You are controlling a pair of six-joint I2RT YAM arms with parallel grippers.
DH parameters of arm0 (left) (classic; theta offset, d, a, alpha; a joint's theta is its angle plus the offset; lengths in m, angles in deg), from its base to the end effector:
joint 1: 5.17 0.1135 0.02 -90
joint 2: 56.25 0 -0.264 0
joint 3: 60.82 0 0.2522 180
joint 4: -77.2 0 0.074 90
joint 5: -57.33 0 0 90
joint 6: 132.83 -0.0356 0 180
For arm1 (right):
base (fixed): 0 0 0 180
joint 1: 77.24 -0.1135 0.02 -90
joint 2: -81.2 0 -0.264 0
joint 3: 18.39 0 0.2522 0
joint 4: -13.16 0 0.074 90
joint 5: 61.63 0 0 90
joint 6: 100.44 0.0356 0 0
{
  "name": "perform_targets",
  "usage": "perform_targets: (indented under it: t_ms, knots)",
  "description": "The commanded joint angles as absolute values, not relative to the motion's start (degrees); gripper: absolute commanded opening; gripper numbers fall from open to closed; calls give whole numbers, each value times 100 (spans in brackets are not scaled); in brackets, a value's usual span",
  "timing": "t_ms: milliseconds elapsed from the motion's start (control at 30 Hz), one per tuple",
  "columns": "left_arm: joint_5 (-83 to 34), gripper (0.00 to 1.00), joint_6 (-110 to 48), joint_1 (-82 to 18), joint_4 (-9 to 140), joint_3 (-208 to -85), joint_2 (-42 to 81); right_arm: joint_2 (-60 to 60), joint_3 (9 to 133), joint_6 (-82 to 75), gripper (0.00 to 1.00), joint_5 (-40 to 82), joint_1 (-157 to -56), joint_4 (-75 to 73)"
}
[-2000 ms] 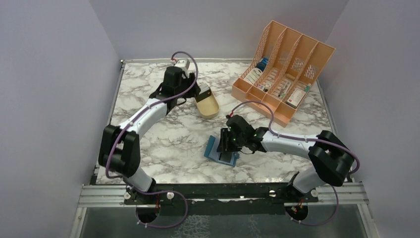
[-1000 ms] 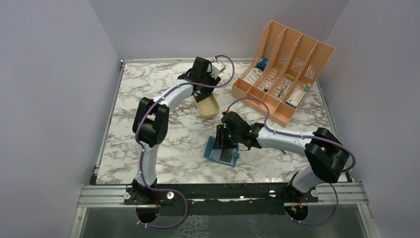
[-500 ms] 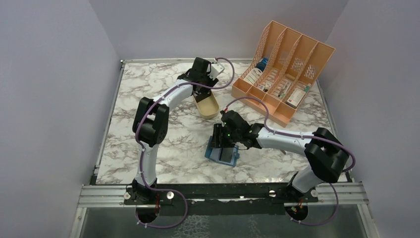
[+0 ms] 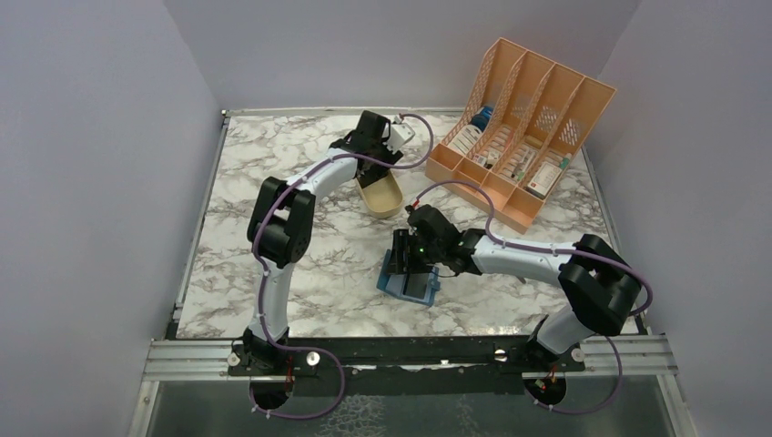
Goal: Put the credit cards into the card holder
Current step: Pick up the credit card from the storage box.
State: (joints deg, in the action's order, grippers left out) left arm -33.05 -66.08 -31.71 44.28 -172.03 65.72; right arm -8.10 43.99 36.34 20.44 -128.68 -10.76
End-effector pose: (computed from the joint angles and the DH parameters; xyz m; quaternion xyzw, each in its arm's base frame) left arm 0.4356 -0.2173 0.2147 0.3858 0.8345 -0.0082 0.3932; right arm 0.1898 0.2460 0.1786 -0.0614 0.9382 0.2954 0.1696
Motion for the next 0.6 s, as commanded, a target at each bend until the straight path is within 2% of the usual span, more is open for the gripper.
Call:
perform_targets:
  t_ms: [0,267,567]
  knots:
    - [-3352,56,-6743,-3206,4360,-17153,6709,-875,4371,3663,48,1918,-12907,-854]
    - [-3613,54,-6768,-3232,4340,-17165,6772,-818,4333,3660,48,1919,-12909,-851]
    - [-4017,46,-6907,-3373,4341,-17178,6750,-833,4296,3673,48,1870,-12905,-797]
